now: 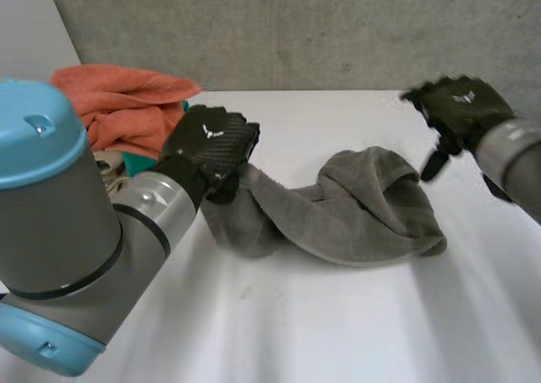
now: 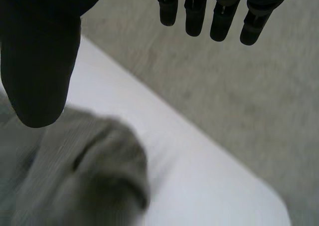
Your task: Fold the laundry.
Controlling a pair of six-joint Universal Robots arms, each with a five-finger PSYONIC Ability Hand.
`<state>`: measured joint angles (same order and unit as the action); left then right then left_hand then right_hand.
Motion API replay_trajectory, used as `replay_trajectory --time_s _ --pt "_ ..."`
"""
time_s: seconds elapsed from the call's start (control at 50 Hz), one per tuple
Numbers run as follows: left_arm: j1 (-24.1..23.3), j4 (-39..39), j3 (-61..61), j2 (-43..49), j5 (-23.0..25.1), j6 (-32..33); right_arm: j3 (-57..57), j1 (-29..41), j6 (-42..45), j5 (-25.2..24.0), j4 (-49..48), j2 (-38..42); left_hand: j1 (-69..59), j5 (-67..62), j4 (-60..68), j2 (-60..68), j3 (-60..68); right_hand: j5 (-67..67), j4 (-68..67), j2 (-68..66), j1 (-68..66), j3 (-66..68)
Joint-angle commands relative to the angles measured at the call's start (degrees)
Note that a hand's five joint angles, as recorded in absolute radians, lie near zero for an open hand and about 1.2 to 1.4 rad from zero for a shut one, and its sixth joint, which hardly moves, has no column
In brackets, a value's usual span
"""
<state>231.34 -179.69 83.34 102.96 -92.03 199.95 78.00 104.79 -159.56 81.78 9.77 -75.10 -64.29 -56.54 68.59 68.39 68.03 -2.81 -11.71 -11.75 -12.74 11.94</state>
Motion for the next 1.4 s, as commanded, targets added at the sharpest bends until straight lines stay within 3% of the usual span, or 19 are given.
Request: replay_trajectory --time_s 0.02,0.1,0.32,0.36,0.38,0.42,0.5,0.58,0.6,0.66,0.74,0.9,1.08,1.18,1.26,1.28,1.36,1.4 --pt "0.08 0.04 -3.26 0.13 0.01 -2.89 12.34 -6.16 2.50 -6.45 3.51 -2.86 -15.71 -13.46 11.41 11.61 11.97 -0.96 -2.06 -2.02 -1.03 1.83" --pt "0.26 0.04 -5.11 0.48 0.18 -4.82 19.45 -9.33 4.69 -11.28 -2.54 -1.90 -15.71 -13.46 11.41 11.61 11.97 -3.48 -4.58 -4.54 -3.55 4.35" --pt "0.87 0.04 -6.96 1.71 0.10 -5.00 21.67 -8.99 7.51 -11.30 -15.83 11.20 -15.71 -13.46 11.41 11.61 11.97 -16.42 -17.52 -17.48 -16.49 17.29" --pt "1.40 0.04 -6.96 1.54 0.01 -5.09 20.97 -9.07 8.30 -11.21 -16.71 12.34 -15.71 -13.46 11.41 11.61 11.97 -24.98 -26.07 -26.04 -25.04 25.84" --pt "1.92 0.04 -6.96 1.45 0.01 -5.09 20.18 -9.33 9.00 -10.68 -17.33 12.78 -15.71 -13.46 11.41 11.61 11.97 -45.01 -46.11 -46.07 -45.08 45.88" --pt "2.01 0.04 -6.96 1.36 0.01 -5.09 19.12 -9.51 9.62 -9.89 -17.25 12.61 -15.71 -13.46 11.41 11.61 11.97 -67.10 -68.19 -68.16 -67.16 67.97" --pt "1.93 0.13 -6.87 0.75 -0.08 -5.09 17.45 -9.51 10.06 -7.87 -16.80 11.39 -15.71 -13.46 11.41 11.61 11.97 -67.19 -68.29 -68.25 -67.26 68.06" --pt "1.93 0.39 -6.43 -1.97 -0.08 -4.74 16.22 -9.78 10.06 -7.51 -14.18 -0.89 -15.71 -13.46 11.41 11.61 11.97 -67.19 -68.29 -68.25 -67.26 68.06" --pt "2.19 0.56 -6.08 -3.98 0.01 -4.39 15.52 -9.95 10.23 -8.04 -11.56 -7.36 -15.71 -13.46 11.41 11.61 11.97 -67.19 -68.29 -68.25 -67.26 68.06" --pt "3.15 1.70 -5.56 -6.97 0.01 -4.13 10.71 -10.91 10.58 -8.83 -4.80 -15.66 -15.71 -13.46 11.41 11.61 11.97 -67.19 -68.29 -68.25 -67.26 68.06" --pt "6.39 6.08 -5.03 -9.96 0.62 -2.64 2.89 -13.81 12.86 -9.53 6.09 -17.44 -15.71 -13.46 11.41 11.61 11.97 -67.19 -68.29 -68.25 -67.26 68.06" --pt "8.34 12.43 -3.71 -6.74 0.71 4.91 -4.25 -11.55 27.87 -8.14 21.42 -13.78 -15.71 -13.46 11.41 11.61 11.97 -67.19 -68.29 -68.25 -67.26 68.06" --pt "8.43 12.34 -12.39 11.54 0.27 10.73 -8.82 -3.89 31.94 2.15 20.64 3.37 -15.71 -13.46 11.41 11.61 11.97 -67.19 -68.29 -68.25 -67.26 68.06" --pt "8.96 9.19 -28.28 21.47 0.18 10.99 -15.85 -3.10 31.86 2.68 12.40 9.62 -15.71 -13.46 11.41 11.61 11.97 -67.19 -68.29 -68.25 -67.26 68.06" --pt "9.05 -0.64 -43.14 26.49 0.27 11.69 -21.48 -3.01 31.16 2.86 -4.28 10.77 -15.71 -13.46 11.41 11.61 11.97 -67.19 -68.29 -68.25 -67.26 68.06" --pt "8.96 -6.49 -47.43 27.19 0.36 12.39 -22.36 -3.10 30.02 2.86 -13.98 10.50 -15.71 -13.46 11.41 11.61 11.97 -67.19 -68.29 -68.25 -67.26 68.06" --pt "9.13 -21.44 -51.34 26.76 0.45 14.15 -20.45 -3.01 26.42 3.47 -37.37 8.93 -15.71 -13.46 11.41 11.61 11.97 -67.19 -68.29 -68.25 -67.26 68.06" --pt "9.13 -25.96 -51.08 26.41 0.27 14.33 -18.86 -3.01 25.97 3.47 -42.01 7.78 -15.71 -13.46 11.41 11.61 11.97 -67.19 -68.29 -68.25 -67.26 68.06"
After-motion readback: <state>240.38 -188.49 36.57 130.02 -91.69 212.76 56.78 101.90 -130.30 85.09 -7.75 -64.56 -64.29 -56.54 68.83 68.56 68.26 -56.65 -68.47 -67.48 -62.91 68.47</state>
